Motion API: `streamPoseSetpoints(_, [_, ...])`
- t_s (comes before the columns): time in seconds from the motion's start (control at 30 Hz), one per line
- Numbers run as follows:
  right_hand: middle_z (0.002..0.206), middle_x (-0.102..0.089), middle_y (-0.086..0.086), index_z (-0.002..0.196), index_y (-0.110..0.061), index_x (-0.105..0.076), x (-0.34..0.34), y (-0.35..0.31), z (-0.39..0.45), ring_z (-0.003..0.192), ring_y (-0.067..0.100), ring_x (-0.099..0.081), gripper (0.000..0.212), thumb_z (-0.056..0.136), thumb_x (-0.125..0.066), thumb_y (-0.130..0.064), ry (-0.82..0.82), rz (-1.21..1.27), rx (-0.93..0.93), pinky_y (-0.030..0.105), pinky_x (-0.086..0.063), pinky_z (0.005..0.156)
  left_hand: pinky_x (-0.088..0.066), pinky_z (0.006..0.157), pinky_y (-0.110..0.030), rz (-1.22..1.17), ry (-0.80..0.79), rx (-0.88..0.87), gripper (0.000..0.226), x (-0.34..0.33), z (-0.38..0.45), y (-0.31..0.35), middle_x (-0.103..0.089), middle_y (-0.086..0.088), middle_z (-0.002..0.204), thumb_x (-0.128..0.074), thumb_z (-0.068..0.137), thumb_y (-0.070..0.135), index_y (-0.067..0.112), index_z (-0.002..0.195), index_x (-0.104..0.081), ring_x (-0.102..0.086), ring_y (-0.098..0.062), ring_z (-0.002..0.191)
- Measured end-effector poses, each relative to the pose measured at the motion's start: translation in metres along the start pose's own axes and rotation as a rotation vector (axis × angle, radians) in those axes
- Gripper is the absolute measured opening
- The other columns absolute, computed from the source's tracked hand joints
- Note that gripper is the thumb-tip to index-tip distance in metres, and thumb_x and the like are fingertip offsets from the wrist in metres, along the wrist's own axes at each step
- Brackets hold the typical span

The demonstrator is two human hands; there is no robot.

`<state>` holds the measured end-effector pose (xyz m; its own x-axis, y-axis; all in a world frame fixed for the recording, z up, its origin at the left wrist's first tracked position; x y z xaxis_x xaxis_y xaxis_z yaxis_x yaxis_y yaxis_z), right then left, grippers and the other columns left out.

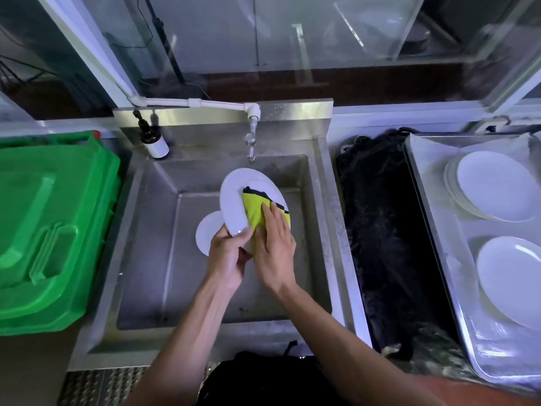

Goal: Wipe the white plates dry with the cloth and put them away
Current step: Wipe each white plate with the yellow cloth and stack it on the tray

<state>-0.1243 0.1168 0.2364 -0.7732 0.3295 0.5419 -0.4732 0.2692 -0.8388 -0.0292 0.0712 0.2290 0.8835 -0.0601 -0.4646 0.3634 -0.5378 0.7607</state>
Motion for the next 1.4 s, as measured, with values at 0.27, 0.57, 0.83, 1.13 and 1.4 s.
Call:
streamPoseSetpoints(0.27, [0.167, -0.025, 0.0, 0.157, -0.018, -0.035, -0.017, -0.012, -0.009, 0.156, 0.017, -0.013, 0.049, 0.108, -0.041, -0.022, 0.13, -0.101, 0.09, 0.038, -0.019, 0.124, -0.057, 0.087, -0.041, -0.218, -0.035, 0.085, 0.056, 0.012, 0.016, 0.014, -0.055, -0.024, 0.144, -0.057, 0.091, 0.009, 0.003, 0.146, -0.05, -0.058, -0.041, 0.126])
streamPoseSetpoints(0.57, [0.168, -0.02, 0.004, 0.158, -0.015, -0.028, -0.016, 0.0, 0.01, 0.156, 0.023, -0.013, 0.052, 0.108, -0.04, -0.019, 0.119, -0.059, -0.073, 0.042, -0.015, 0.126, -0.053, 0.099, -0.05, -0.253, -0.004, 0.144, 0.064, 0.045, 0.024, 0.024, -0.059, -0.019, 0.142, -0.063, 0.086, 0.006, 0.005, 0.148, -0.047, -0.057, -0.038, 0.13])
streamPoseSetpoints(0.83, [0.167, -0.022, 0.002, 0.159, -0.017, -0.029, -0.017, -0.007, 0.023, 0.153, 0.02, -0.017, 0.052, 0.109, -0.041, -0.02, 0.116, -0.037, -0.139, 0.039, -0.016, 0.125, -0.062, 0.077, -0.046, -0.207, -0.178, 0.18, 0.043, 0.079, 0.035, 0.035, -0.07, -0.011, 0.124, -0.059, 0.089, 0.004, 0.011, 0.131, -0.061, -0.07, -0.031, 0.108])
streamPoseSetpoints(1.13, [0.162, -0.033, -0.001, 0.156, -0.018, -0.034, -0.007, -0.012, 0.046, 0.149, 0.018, -0.028, 0.052, 0.105, -0.044, -0.017, 0.153, -0.025, -0.171, 0.042, -0.025, 0.122, -0.062, 0.072, -0.04, -0.07, -0.255, 0.233, 0.041, 0.102, 0.038, 0.043, -0.073, -0.014, 0.121, -0.06, 0.084, -0.003, 0.007, 0.121, -0.07, -0.072, -0.03, 0.106])
streamPoseSetpoints(1.4, [0.162, -0.034, -0.004, 0.157, -0.025, -0.033, -0.013, -0.023, 0.057, 0.148, 0.018, -0.028, 0.05, 0.107, -0.039, -0.024, 0.16, -0.129, -0.12, 0.046, -0.027, 0.12, -0.06, 0.066, -0.037, 0.256, -0.362, 0.267, 0.031, 0.105, 0.035, 0.06, -0.074, -0.009, 0.11, -0.07, 0.075, 0.008, 0.022, 0.101, -0.079, -0.072, -0.025, 0.096])
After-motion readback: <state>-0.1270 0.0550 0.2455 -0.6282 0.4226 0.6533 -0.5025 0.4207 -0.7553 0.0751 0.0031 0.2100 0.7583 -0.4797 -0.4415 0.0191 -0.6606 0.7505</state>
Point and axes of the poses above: each hand's wrist, its own z-axis towards the middle knuckle, its own x-axis out of the back of the hand, y = z × x, the point moved 4 cm from there along z, towards the middle knuckle
